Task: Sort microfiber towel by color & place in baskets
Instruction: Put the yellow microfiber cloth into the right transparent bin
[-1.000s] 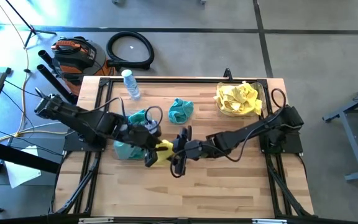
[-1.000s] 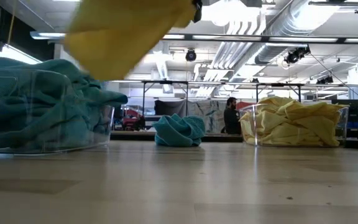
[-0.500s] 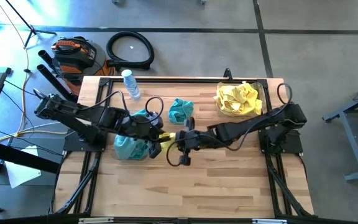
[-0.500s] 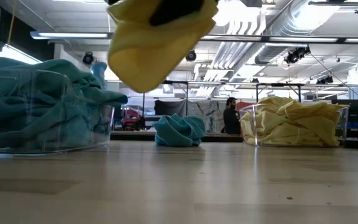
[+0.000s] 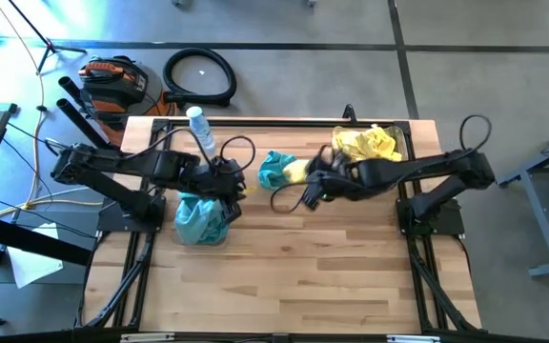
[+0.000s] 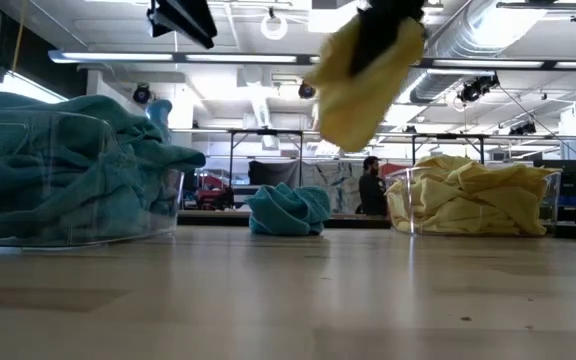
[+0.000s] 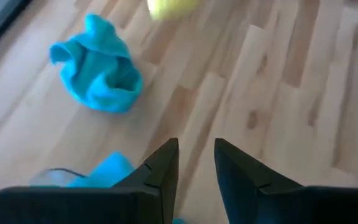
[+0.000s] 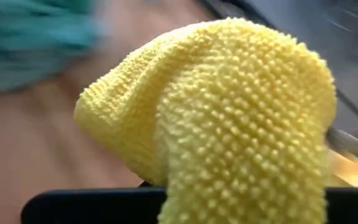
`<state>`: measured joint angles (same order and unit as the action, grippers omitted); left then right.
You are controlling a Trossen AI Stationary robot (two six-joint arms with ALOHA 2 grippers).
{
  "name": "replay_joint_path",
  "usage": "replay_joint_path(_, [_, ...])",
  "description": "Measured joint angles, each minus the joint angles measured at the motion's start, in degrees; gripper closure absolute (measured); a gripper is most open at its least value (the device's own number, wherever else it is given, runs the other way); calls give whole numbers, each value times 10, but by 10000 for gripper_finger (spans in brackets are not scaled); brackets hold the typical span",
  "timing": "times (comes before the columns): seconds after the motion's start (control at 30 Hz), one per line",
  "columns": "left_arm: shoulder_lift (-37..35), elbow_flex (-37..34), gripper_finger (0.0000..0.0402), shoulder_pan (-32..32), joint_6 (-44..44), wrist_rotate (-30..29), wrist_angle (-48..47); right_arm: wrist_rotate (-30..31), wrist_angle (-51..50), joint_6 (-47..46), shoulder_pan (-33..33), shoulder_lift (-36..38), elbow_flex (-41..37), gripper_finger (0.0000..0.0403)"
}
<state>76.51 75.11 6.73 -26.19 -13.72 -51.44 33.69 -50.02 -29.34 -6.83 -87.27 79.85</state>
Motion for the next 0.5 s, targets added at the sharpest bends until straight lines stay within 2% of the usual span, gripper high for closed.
replay_joint_path(0.13, [-1,0,316,-18,75,1,-4,79,-157,-131,43,25,0,390])
replay_joint_path(0.23, [-8,-5,316,-44,132,2,-9,115,-266,-243,83,45,0,396])
replay_joint_path(0.33, [-29,-26,316,-84,177,7,-10,124,-346,-320,123,62,0,396])
replay_joint_path(0.4, [-53,-48,316,-115,202,31,-4,121,-396,-363,153,70,0,395])
replay_joint_path(0.5, [-93,-88,316,-163,232,69,20,103,-383,-366,207,80,-15,396])
